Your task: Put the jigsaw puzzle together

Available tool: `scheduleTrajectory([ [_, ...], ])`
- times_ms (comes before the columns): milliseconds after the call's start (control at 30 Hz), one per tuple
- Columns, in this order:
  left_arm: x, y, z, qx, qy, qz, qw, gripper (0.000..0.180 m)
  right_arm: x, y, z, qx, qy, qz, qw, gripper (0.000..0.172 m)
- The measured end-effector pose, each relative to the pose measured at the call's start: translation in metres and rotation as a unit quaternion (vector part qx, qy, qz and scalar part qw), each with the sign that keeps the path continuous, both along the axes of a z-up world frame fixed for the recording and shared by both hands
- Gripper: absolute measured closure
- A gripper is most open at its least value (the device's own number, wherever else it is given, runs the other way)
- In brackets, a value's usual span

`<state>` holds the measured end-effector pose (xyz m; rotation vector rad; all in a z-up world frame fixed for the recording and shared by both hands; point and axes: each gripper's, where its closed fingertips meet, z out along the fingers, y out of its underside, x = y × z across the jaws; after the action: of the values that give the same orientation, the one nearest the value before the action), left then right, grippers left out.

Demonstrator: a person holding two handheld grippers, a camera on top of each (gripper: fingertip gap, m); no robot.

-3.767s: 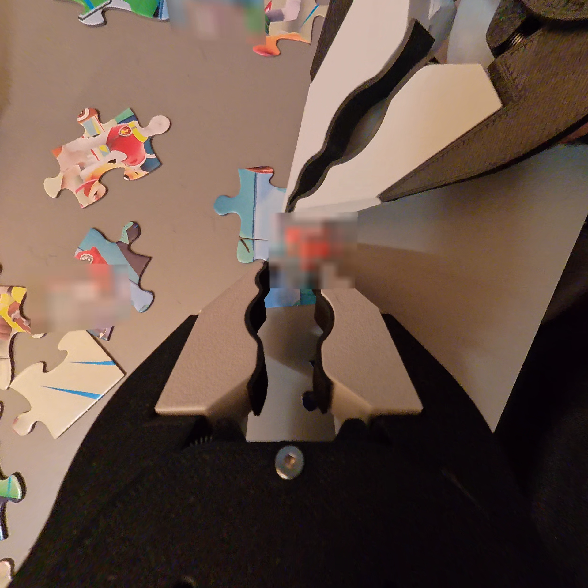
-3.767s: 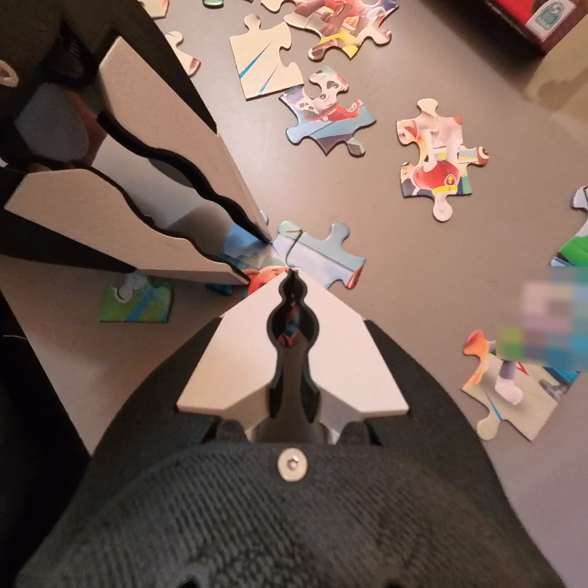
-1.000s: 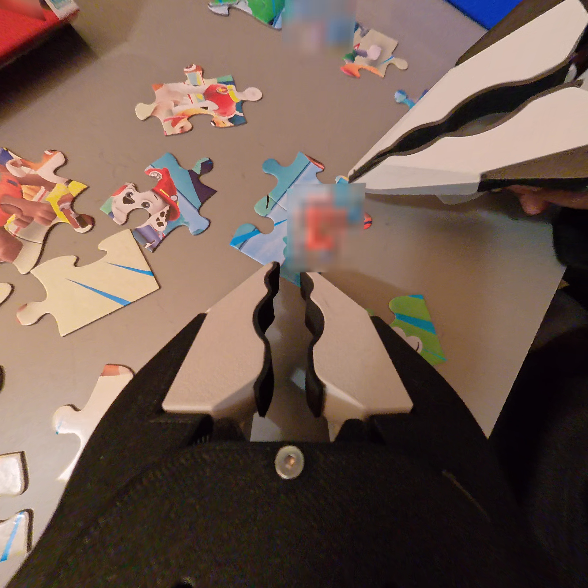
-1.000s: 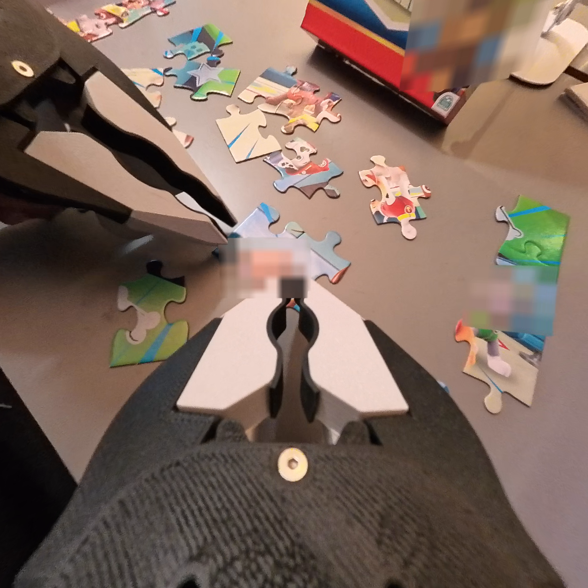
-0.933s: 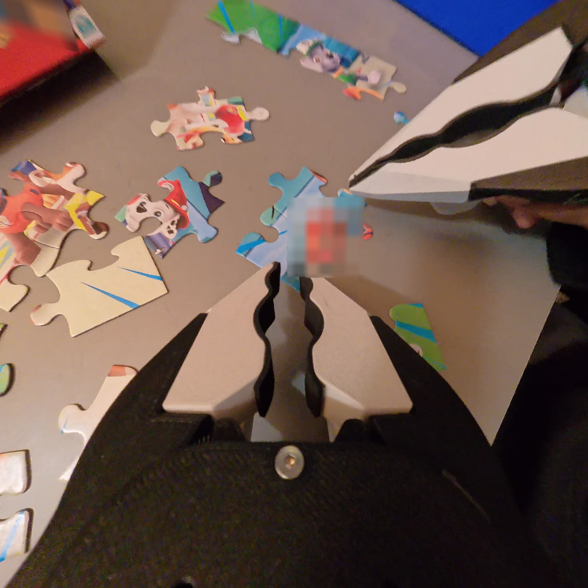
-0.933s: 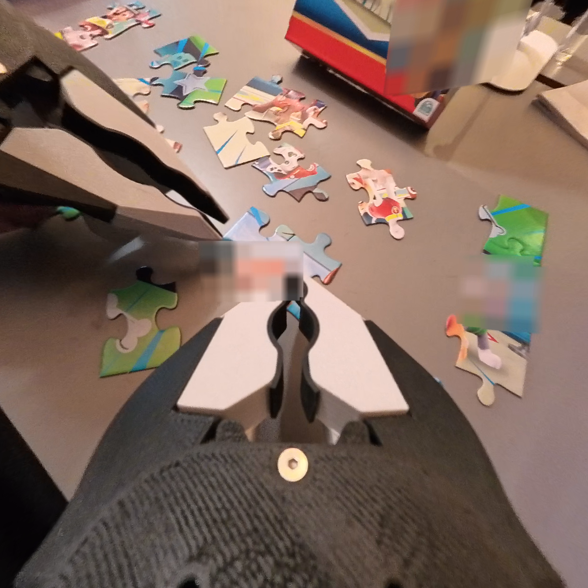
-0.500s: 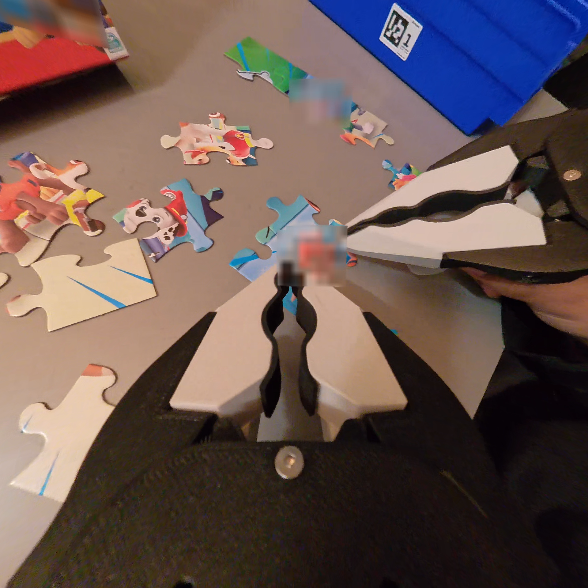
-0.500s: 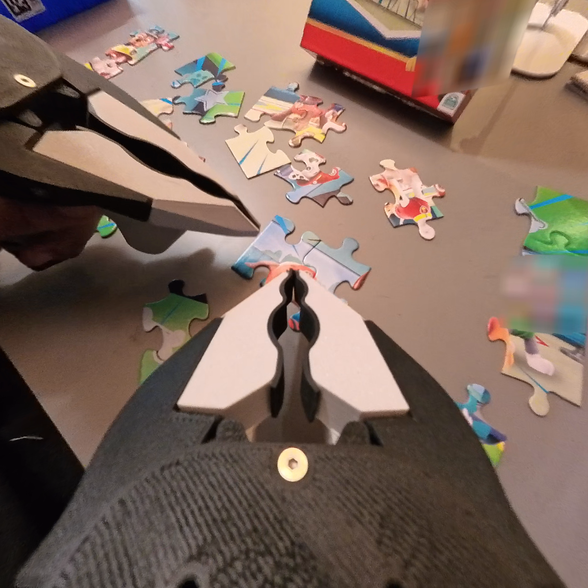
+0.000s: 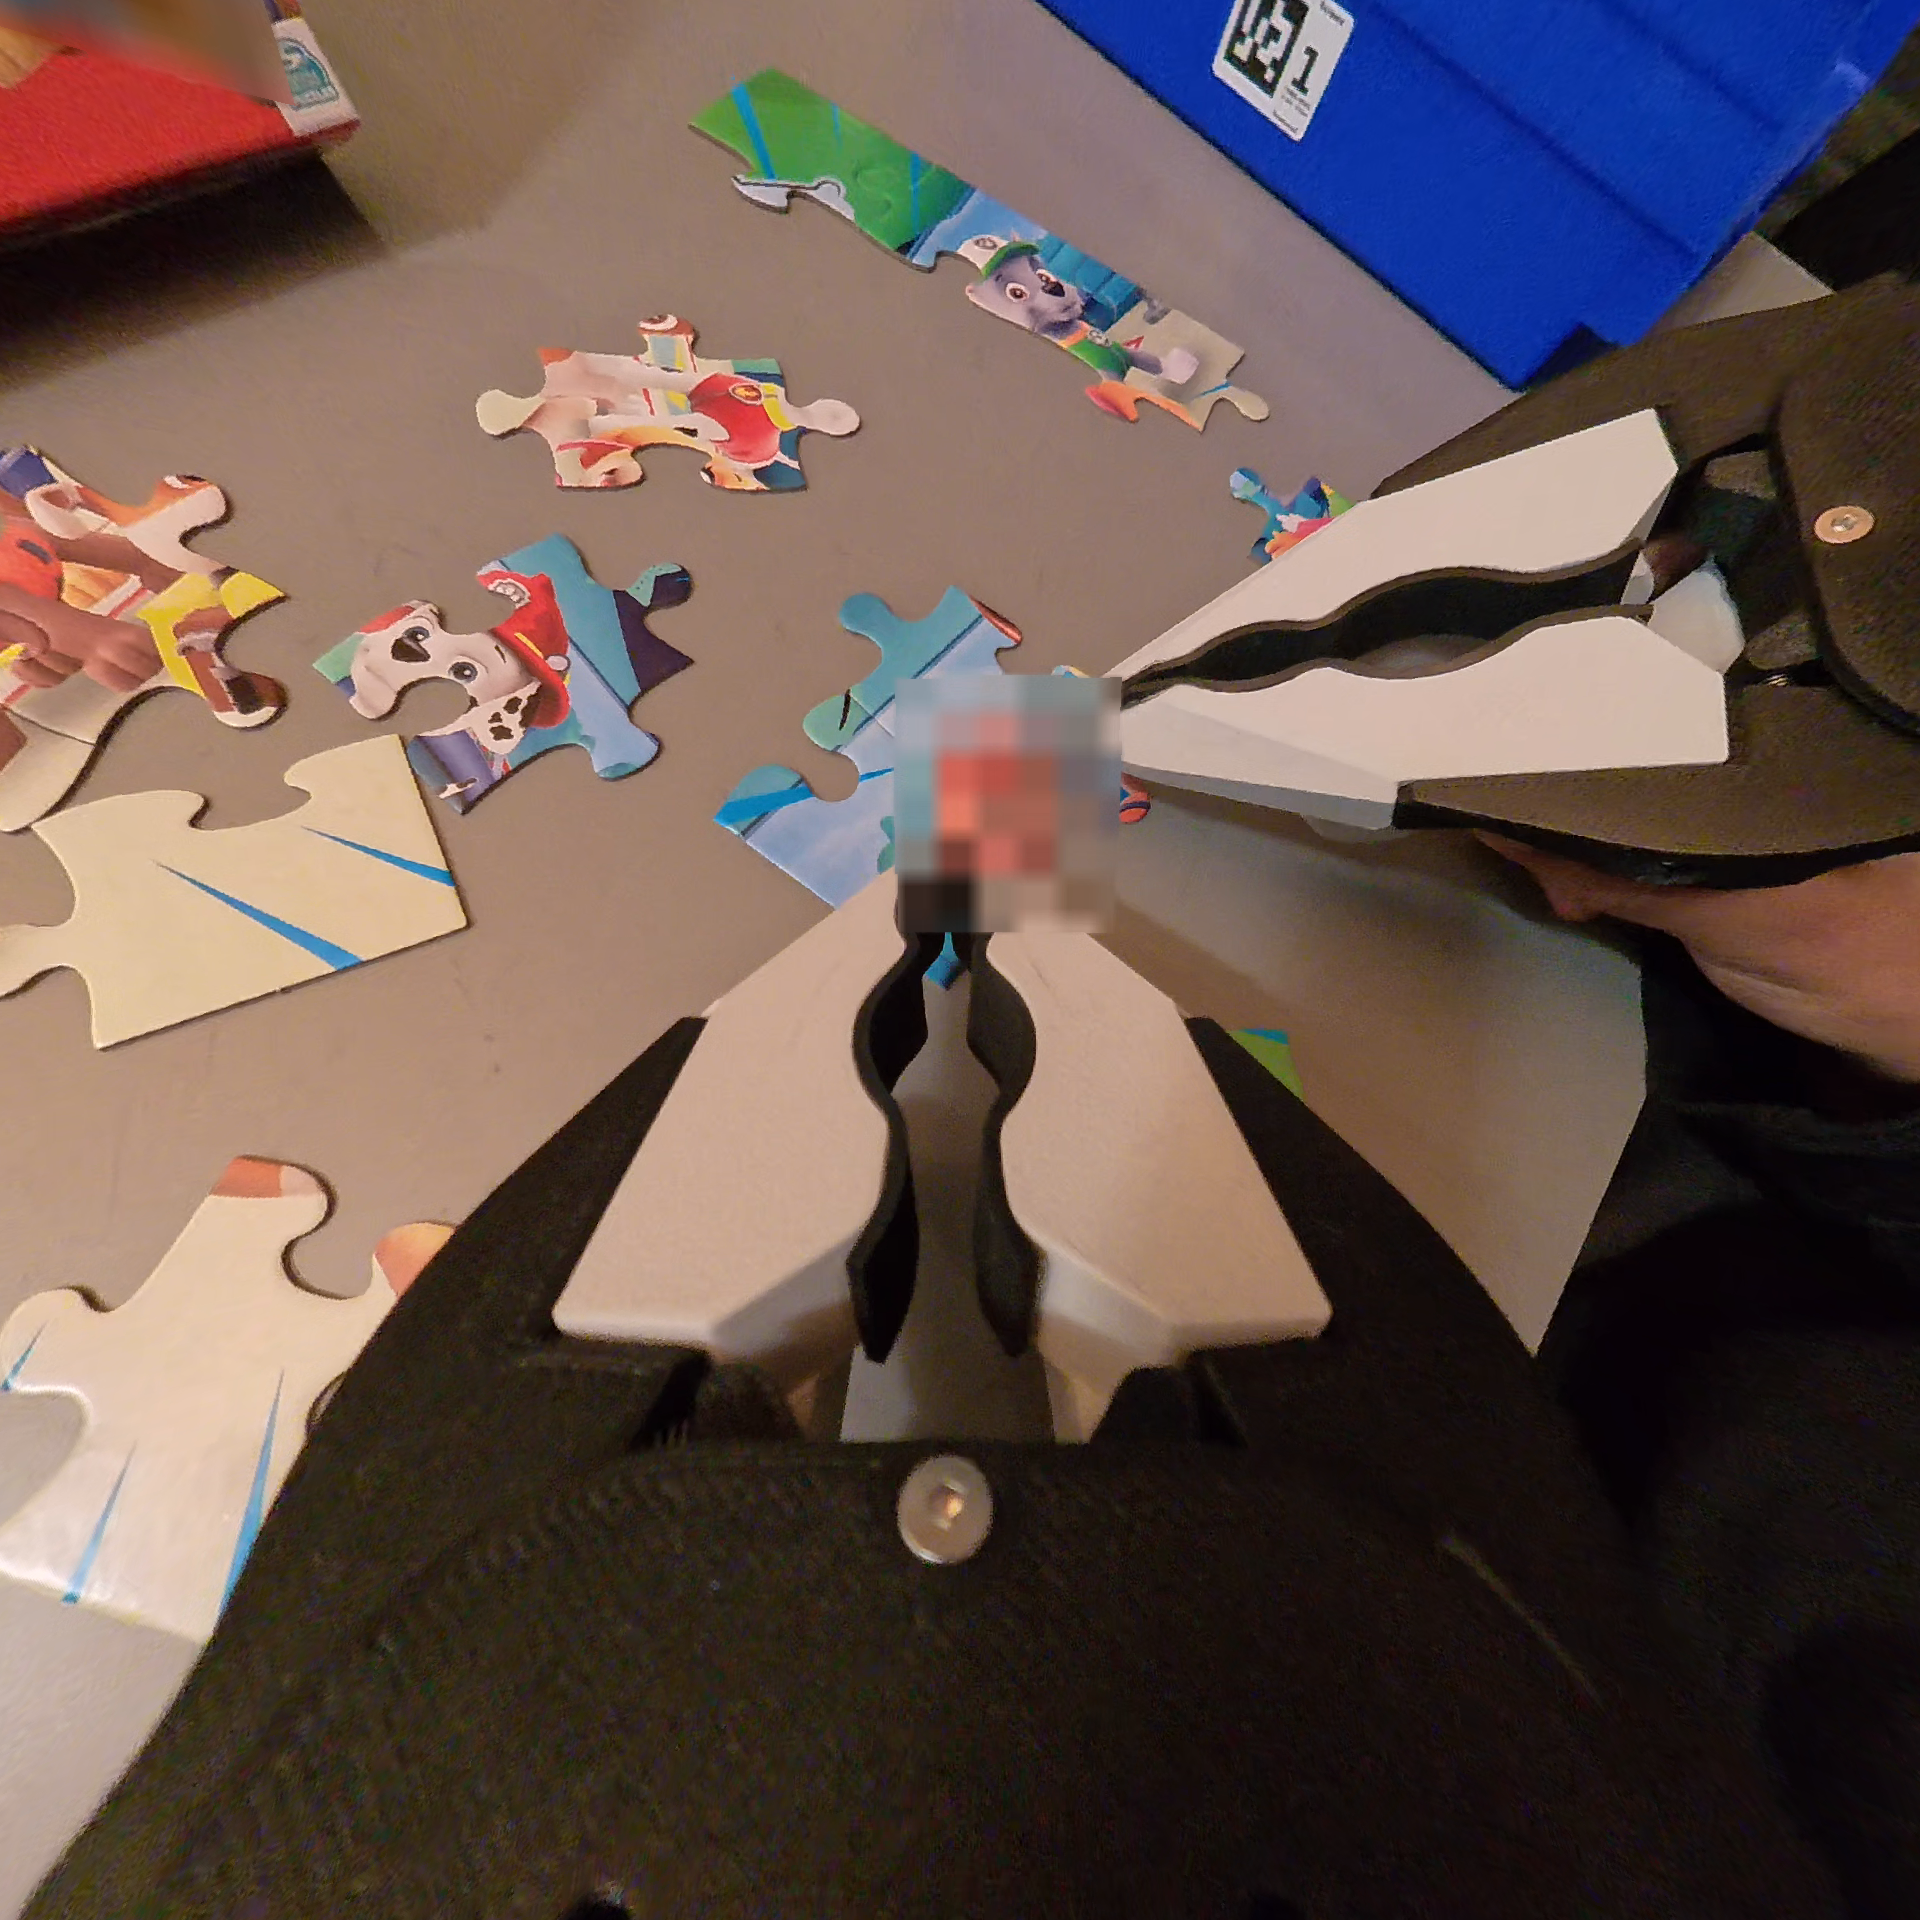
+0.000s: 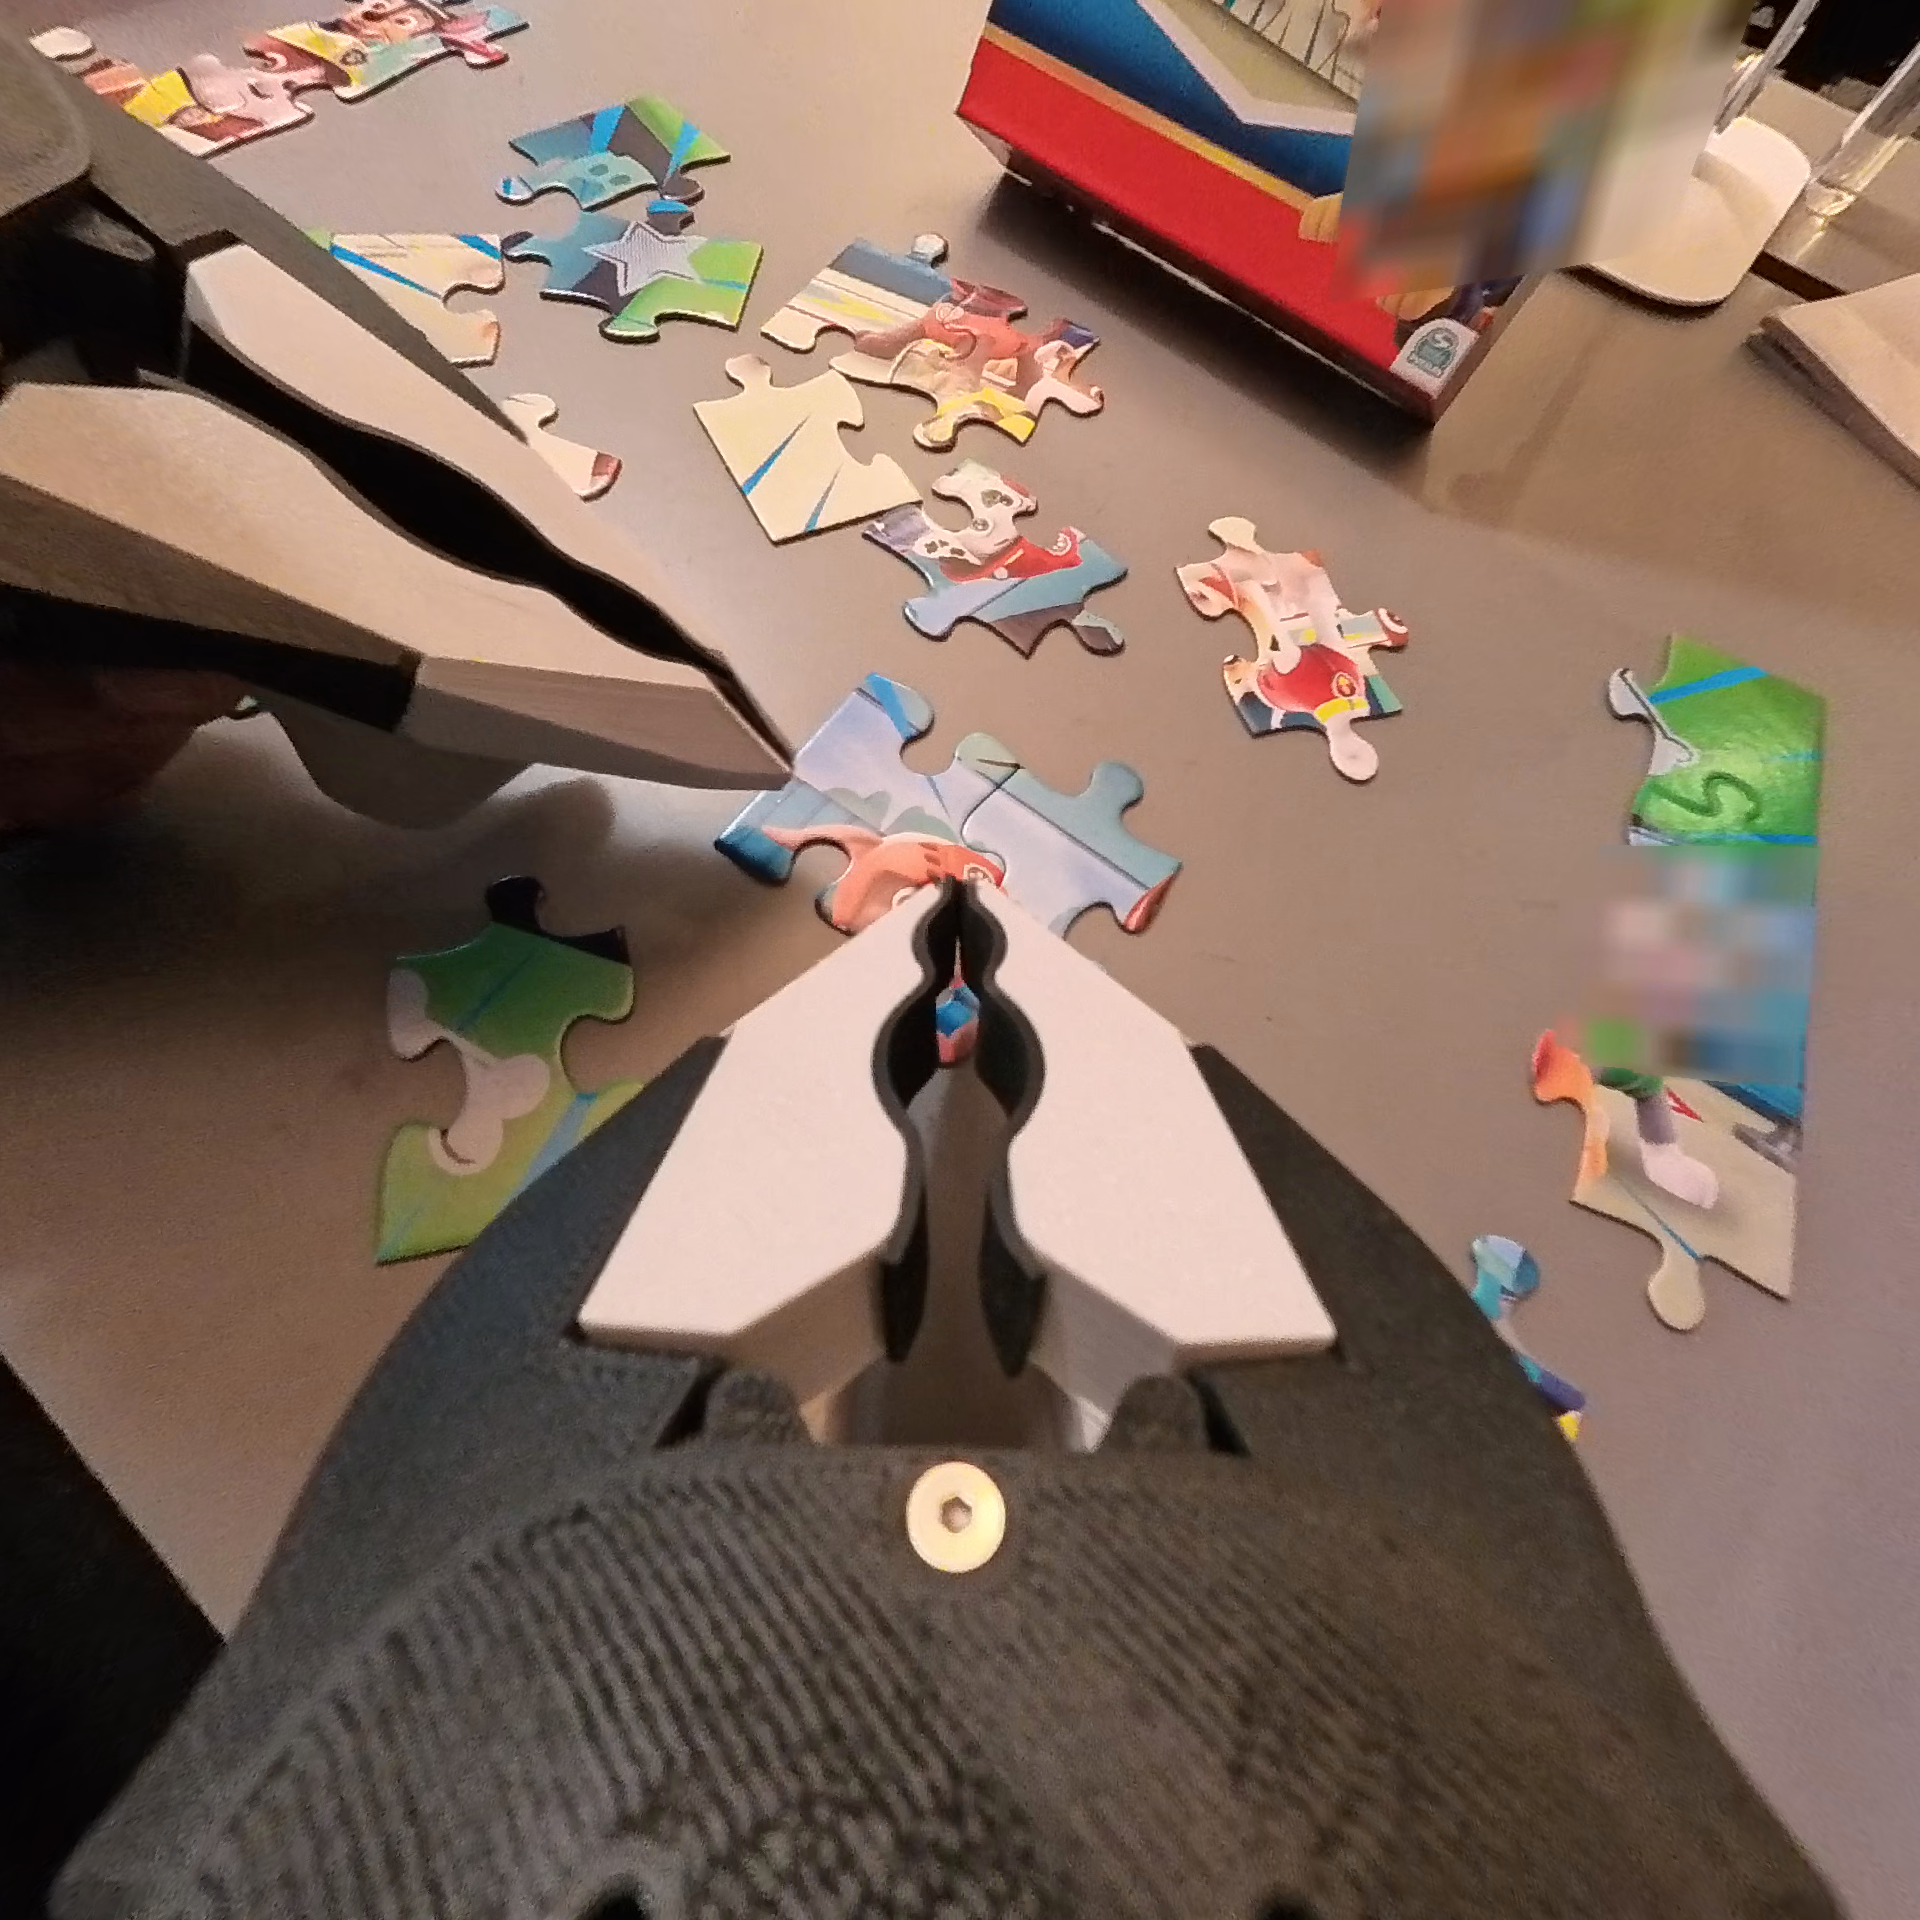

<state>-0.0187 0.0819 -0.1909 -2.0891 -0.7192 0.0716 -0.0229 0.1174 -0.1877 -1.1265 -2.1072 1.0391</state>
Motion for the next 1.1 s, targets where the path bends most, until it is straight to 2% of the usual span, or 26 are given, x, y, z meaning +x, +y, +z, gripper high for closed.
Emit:
scheduleTrajectory([
  [100, 0.000, -0.001, 0.000, 0.005, 0.000, 0.001, 1.000, 0.179, -0.002, 0.005, -0.006, 0.025, -0.008, -0.018, 0.999, 0.172],
  [300, -0.004, -0.010, 0.004, 0.008, -0.002, 0.012, 1.000, 0.179, -0.001, 0.008, 0.000, -0.003, -0.006, -0.018, 1.000, 0.172],
  [500, 0.016, -0.052, 0.018, 0.009, 0.008, 0.039, 0.999, 0.180, 0.006, 0.008, 0.022, -0.012, 0.026, -0.015, 0.999, 0.172],
  [600, 0.028, -0.076, 0.021, -0.002, 0.006, 0.056, 0.998, 0.180, 0.021, -0.012, 0.024, -0.031, 0.011, 0.026, 0.999, 0.172],
  [633, 0.031, -0.080, 0.022, 0.002, 0.002, 0.060, 0.998, 0.180, 0.030, -0.025, 0.024, -0.058, 0.002, 0.054, 0.997, 0.169],
  [733, 0.037, -0.084, 0.019, 0.022, -0.009, 0.068, 0.997, 0.180, 0.057, -0.050, 0.015, -0.131, -0.041, 0.106, 0.985, 0.144],
  [933, 0.040, -0.083, 0.014, 0.042, -0.017, 0.071, 0.996, 0.180, 0.065, -0.043, -0.008, -0.023, -0.049, 0.098, 0.994, 0.115],
  [1100, 0.033, -0.101, 0.022, 0.031, 0.004, 0.098, 0.995, 0.178, 0.072, -0.048, -0.021, -0.003, -0.071, 0.104, 0.992, 0.111],
])
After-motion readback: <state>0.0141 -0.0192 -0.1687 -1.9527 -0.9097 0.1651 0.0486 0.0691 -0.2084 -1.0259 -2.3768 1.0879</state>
